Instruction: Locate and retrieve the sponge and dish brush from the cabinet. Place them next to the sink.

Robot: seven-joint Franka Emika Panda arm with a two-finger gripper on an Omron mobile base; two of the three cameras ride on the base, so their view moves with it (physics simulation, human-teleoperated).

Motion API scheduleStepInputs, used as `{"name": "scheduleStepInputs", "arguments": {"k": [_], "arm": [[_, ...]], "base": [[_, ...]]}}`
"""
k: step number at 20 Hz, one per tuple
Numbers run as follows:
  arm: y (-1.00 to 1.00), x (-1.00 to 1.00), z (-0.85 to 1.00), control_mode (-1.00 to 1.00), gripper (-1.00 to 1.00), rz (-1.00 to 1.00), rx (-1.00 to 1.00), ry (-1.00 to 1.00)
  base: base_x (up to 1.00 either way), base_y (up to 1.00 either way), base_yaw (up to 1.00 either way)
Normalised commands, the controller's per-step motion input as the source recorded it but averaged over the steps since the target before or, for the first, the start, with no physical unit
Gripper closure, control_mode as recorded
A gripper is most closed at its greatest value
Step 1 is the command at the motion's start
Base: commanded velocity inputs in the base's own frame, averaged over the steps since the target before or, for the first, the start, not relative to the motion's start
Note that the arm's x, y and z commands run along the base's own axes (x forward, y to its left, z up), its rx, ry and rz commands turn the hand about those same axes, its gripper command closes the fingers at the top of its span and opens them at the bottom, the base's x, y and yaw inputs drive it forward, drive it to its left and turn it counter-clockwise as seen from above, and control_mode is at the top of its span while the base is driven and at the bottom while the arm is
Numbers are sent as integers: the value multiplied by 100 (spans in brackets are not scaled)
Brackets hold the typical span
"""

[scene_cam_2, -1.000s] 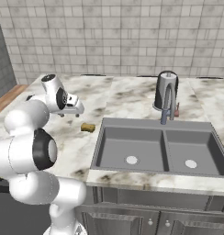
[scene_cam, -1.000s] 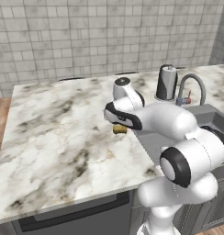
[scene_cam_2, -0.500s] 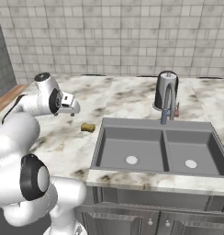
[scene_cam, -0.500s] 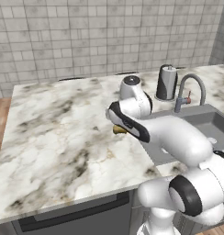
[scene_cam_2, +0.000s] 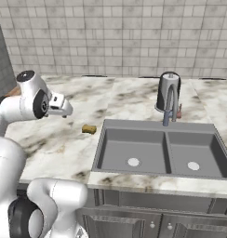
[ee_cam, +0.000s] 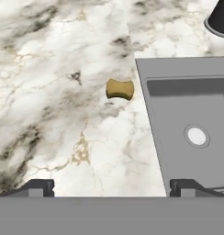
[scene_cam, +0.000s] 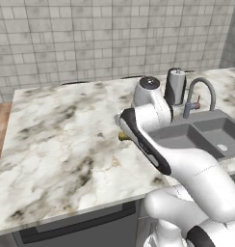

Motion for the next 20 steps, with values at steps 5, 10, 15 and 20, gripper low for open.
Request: {"name": "scheduleStepInputs", "arguments": {"k": [5, 10, 15, 20], "arm": [[-1, -100, 15, -100, -100, 0, 5, -26], [-6, -87, 19, -100, -100, 0, 9, -20], [-11, -49, 39, -100, -100, 0, 7, -3], [-4, -38, 54, -100, -100, -1, 5, 10]], "base": [[0, 0, 0], [0, 0, 0], [0, 0, 0], [0, 0, 0]]}}
